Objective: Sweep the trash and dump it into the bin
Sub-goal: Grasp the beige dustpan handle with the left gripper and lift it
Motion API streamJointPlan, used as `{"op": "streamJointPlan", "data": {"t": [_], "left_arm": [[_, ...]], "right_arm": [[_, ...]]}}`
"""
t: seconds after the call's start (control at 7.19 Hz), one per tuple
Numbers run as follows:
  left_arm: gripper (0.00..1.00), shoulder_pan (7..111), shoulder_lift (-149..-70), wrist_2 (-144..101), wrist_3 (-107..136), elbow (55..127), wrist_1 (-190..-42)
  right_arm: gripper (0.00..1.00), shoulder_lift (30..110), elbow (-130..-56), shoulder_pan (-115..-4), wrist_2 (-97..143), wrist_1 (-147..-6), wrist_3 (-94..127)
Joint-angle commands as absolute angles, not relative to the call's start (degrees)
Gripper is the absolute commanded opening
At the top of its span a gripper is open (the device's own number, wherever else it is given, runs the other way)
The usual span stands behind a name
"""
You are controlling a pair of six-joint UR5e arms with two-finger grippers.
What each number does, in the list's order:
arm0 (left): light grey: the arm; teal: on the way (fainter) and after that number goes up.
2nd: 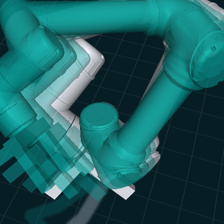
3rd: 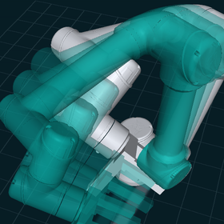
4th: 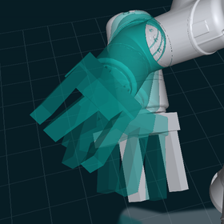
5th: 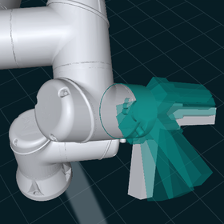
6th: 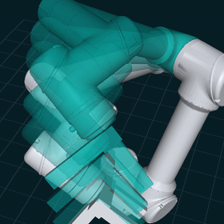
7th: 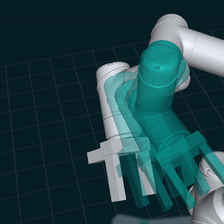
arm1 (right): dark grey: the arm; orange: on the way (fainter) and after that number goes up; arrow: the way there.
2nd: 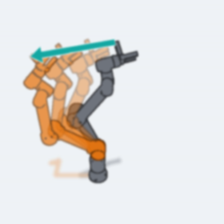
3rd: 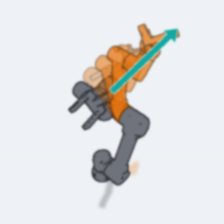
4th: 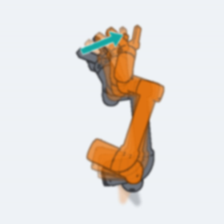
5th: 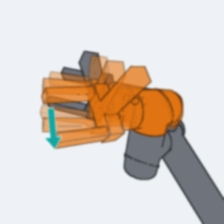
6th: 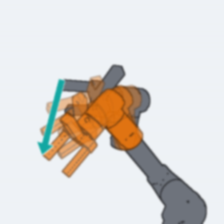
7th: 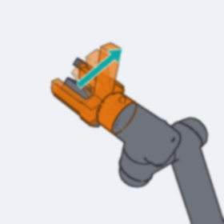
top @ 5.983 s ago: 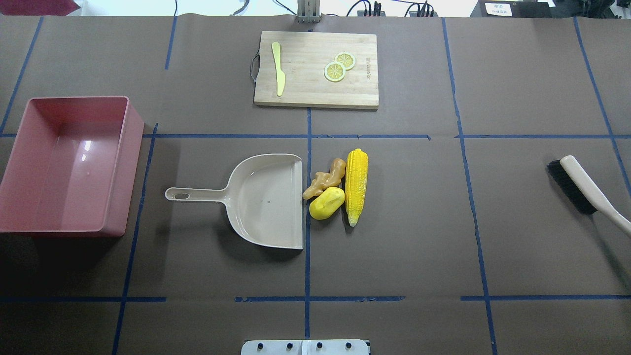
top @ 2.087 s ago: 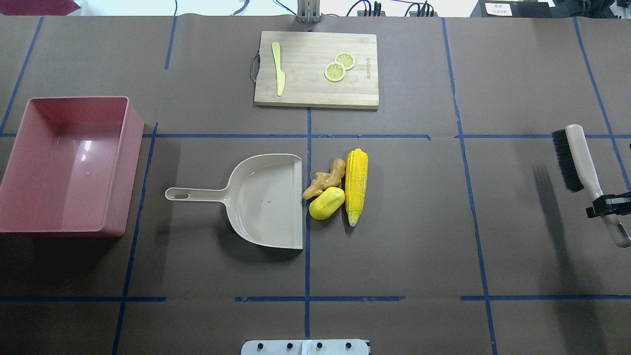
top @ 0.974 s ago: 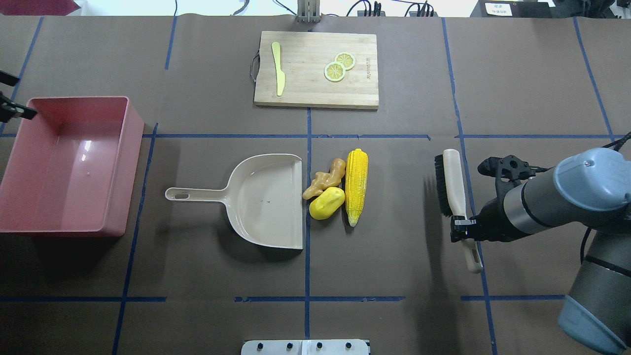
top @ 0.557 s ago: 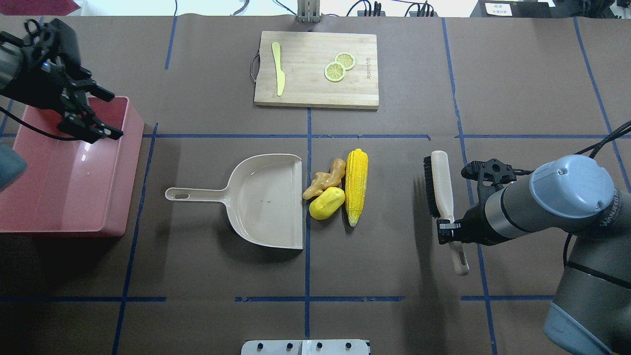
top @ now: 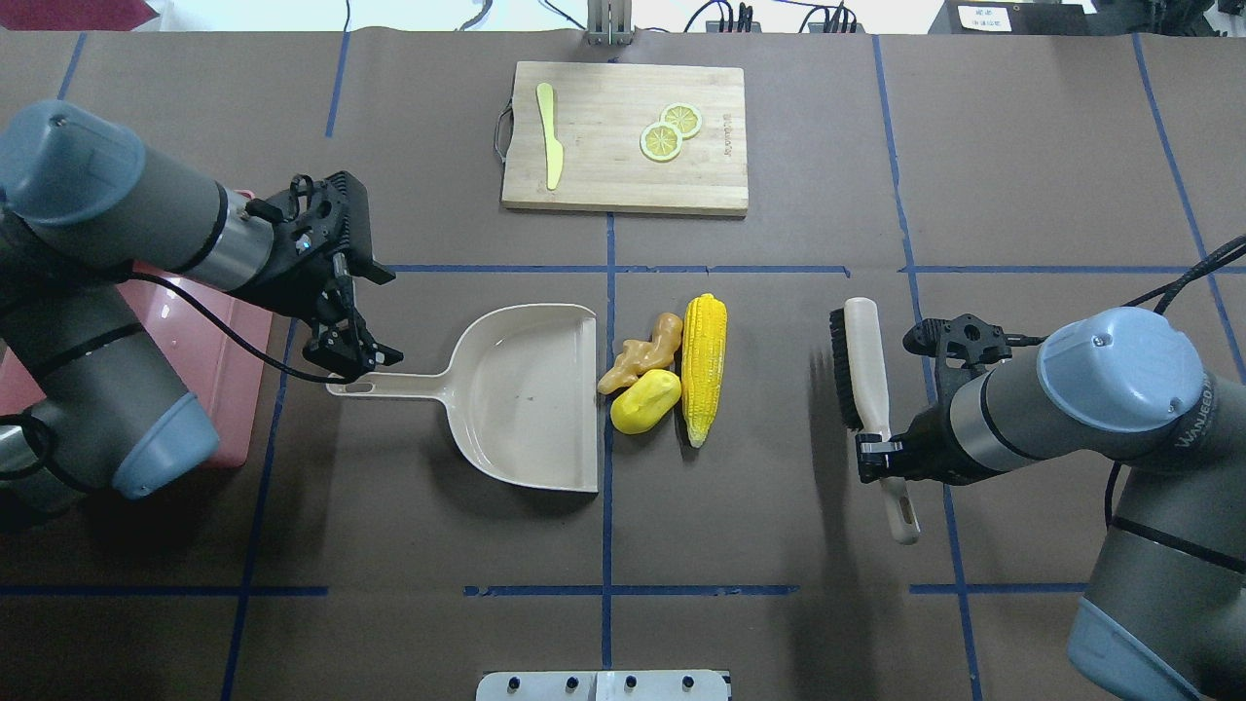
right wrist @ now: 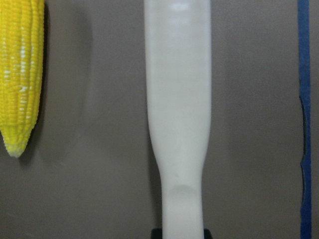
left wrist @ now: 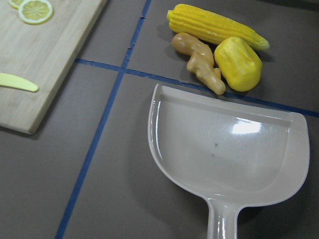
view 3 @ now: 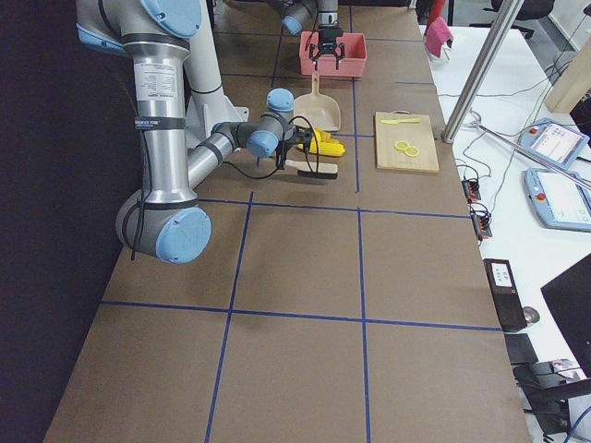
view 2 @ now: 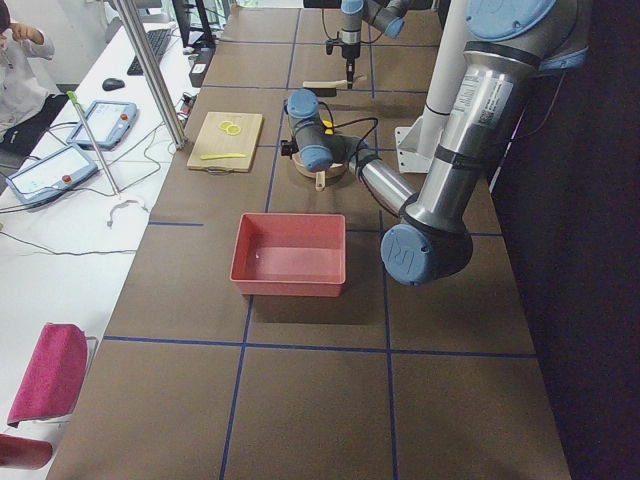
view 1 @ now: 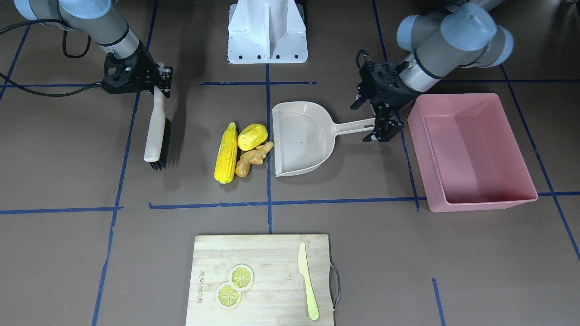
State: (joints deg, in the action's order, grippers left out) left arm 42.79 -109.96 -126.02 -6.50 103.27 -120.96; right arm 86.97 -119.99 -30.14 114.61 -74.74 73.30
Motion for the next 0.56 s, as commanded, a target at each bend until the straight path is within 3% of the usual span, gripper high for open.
{"op": "streamJointPlan", "data": {"t": [0.0,0.42], "left_arm": [[1.0,38.9,-110.0,-123.9,-7.9,102.0,-121.3],[1.0,38.3,-110.1,-123.9,-11.5,99.7,-121.6]], "right_arm": [[0.0,86.9,-120.0,-30.1,114.6,-74.7,73.3],[0.0,86.9,-119.9,-30.1,114.6,-74.6,73.3]]}}
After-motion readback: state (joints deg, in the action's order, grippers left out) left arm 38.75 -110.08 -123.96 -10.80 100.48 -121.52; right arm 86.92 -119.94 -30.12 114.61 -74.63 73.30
